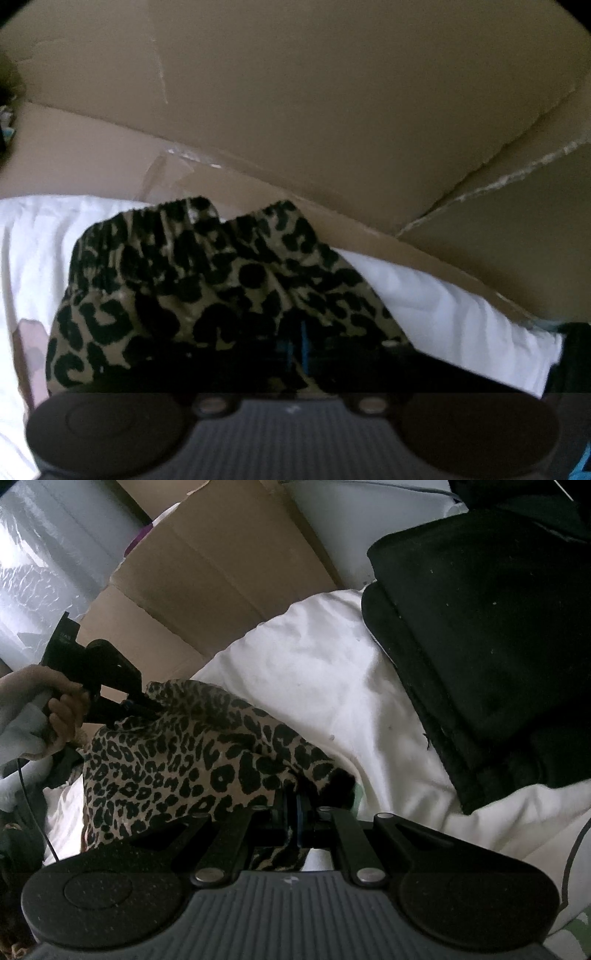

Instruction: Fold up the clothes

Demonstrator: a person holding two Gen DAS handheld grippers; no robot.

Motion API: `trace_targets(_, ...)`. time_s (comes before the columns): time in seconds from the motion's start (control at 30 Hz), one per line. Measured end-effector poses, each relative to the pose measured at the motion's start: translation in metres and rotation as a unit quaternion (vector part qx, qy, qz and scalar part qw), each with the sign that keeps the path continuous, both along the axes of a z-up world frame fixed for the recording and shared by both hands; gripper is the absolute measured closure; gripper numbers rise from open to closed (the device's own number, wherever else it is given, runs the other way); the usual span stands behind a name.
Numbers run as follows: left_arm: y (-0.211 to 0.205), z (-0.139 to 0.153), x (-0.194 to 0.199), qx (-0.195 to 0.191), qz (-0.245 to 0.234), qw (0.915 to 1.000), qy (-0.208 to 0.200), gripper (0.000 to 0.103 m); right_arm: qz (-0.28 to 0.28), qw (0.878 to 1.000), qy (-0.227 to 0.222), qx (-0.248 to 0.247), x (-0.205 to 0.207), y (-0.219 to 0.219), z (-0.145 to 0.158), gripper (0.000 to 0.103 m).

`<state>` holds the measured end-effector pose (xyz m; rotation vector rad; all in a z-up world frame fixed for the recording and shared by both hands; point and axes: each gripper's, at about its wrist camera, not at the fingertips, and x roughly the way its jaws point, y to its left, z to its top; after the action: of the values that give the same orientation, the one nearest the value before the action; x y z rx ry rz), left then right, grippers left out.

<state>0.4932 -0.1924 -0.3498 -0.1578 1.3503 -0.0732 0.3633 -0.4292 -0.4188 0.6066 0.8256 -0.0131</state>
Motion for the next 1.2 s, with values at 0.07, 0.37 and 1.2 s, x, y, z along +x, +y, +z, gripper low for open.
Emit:
trace_targets(0.07,0.002,0.001,-0.001,-0.004,0.001,1.0,-0.001,0.099,0.0,1.0,-0.001,0.0,0.0,0.0,0.0,0.101)
trace_targets(0.37,0.008,0.006,0.001,-0.008,0.013,0.9999,0.001,0.087,-0.002,1.0,-0.005,0.002,-0.002,0.0,-0.001,0.101)
trace_targets(1.2,0.023,0.02,0.038,-0.069,0.016,0.9959,-0.056,0.103,-0.033,0.999,-0.041,0.007,-0.012,-0.006,0.015,0.101)
